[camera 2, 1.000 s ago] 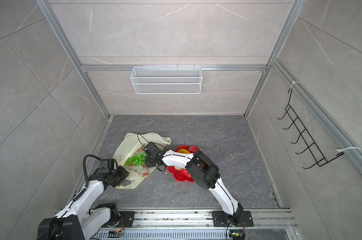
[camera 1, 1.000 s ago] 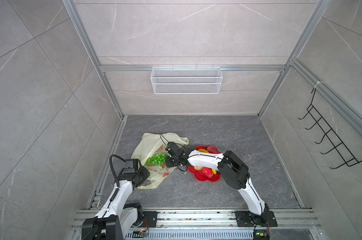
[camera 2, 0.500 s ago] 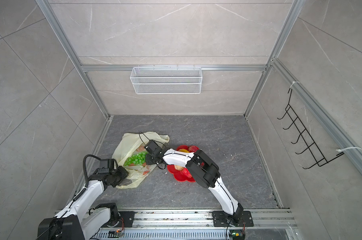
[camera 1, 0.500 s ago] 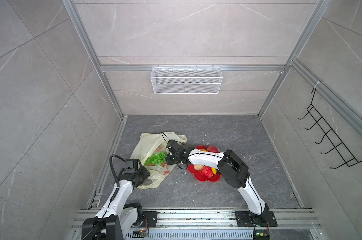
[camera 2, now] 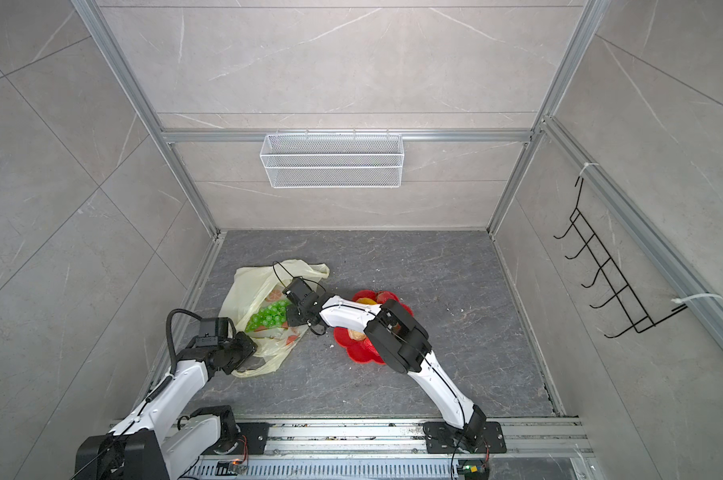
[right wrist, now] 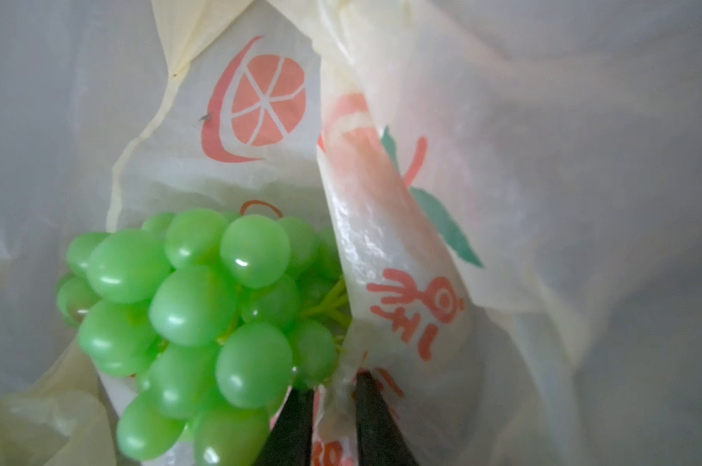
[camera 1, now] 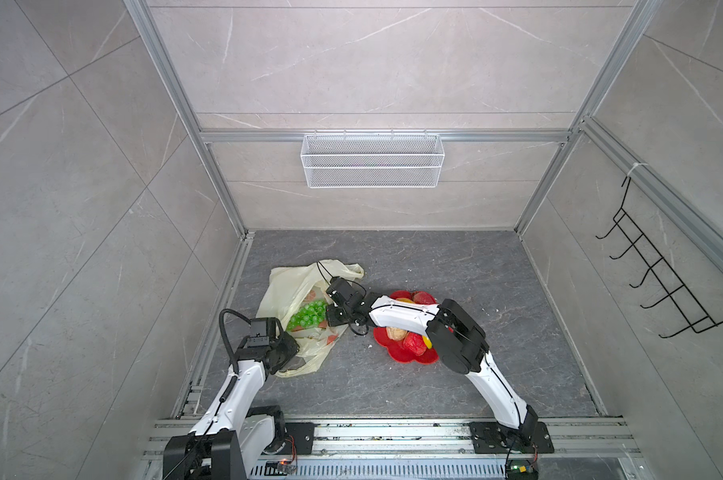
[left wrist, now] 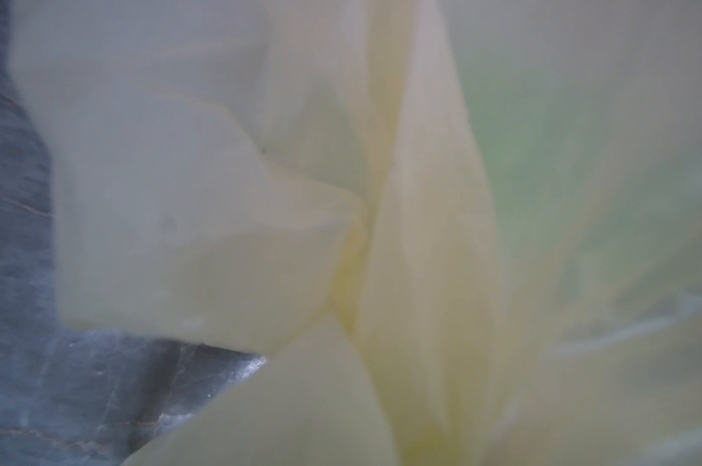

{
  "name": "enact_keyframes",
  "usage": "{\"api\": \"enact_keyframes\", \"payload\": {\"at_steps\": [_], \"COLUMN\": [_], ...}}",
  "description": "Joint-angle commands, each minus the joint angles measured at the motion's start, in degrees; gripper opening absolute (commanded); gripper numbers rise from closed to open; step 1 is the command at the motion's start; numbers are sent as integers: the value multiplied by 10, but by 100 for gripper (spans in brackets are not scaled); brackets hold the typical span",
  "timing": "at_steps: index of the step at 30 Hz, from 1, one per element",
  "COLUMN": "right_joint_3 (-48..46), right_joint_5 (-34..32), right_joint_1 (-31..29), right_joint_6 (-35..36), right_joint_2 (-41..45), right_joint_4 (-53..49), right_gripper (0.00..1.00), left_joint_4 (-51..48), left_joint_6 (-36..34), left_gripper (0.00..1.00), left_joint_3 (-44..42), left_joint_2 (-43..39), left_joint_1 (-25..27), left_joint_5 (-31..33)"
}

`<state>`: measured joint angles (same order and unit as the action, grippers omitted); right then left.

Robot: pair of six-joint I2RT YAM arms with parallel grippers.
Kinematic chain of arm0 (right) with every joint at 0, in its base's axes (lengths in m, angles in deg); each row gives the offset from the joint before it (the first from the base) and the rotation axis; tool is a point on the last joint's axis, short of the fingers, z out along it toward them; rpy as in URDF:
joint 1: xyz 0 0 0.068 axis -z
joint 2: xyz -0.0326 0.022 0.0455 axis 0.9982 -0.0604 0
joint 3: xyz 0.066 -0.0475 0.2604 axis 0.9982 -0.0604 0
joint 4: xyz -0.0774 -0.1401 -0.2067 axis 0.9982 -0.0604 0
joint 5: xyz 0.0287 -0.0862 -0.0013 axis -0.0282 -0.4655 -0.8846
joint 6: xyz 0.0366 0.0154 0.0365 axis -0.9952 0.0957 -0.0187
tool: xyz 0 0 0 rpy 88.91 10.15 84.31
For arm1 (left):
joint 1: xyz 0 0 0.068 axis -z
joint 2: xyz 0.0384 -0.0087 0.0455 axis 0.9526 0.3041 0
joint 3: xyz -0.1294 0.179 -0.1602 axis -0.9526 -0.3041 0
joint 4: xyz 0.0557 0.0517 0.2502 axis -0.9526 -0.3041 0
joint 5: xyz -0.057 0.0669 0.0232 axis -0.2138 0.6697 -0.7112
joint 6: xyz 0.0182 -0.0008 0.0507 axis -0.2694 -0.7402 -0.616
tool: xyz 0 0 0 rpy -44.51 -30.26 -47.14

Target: Take the fake fruits out of the plastic bag

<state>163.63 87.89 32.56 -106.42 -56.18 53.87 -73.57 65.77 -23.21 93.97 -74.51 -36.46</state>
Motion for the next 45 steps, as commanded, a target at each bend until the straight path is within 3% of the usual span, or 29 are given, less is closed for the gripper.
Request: {"api": "enact_keyframes", "payload": {"at_steps": [1, 11, 16, 23, 26, 34, 38, 45], "right_joint_3": [41, 87, 71, -44, -64, -24, -15, 55], "right_joint_5": [-47, -170, -122, -5, 29, 44, 65, 86], "right_joint_1": [2, 2, 1, 1, 1, 30, 40, 41], "right_joint_6": [15, 12, 30, 25, 7, -107, -151, -188], "right_joint_2": [-30, -26, -4, 64, 72, 37, 19, -35], "right_joint_4": [-50, -117, -92, 15, 42, 29, 54, 10], "right_gripper": [22, 13, 13, 15, 15, 16, 16, 18], "left_joint_4": [2, -2, -2, -13, -10, -1, 13, 50], "left_joint_6": [-14, -11, -11, -6, -2, -9, -3, 5], "left_gripper": [35, 33, 33, 33, 38, 51, 53, 55], "left_joint_3": [14, 13, 13, 12, 7, 42, 74, 84], "left_joint_2": [0, -6, -5, -19, -35, 6, 24, 74], "left_joint_1": [2, 3, 4, 4, 4, 4, 4, 4], "left_joint_5": [0, 7, 7, 20, 24, 19, 37, 47]}}
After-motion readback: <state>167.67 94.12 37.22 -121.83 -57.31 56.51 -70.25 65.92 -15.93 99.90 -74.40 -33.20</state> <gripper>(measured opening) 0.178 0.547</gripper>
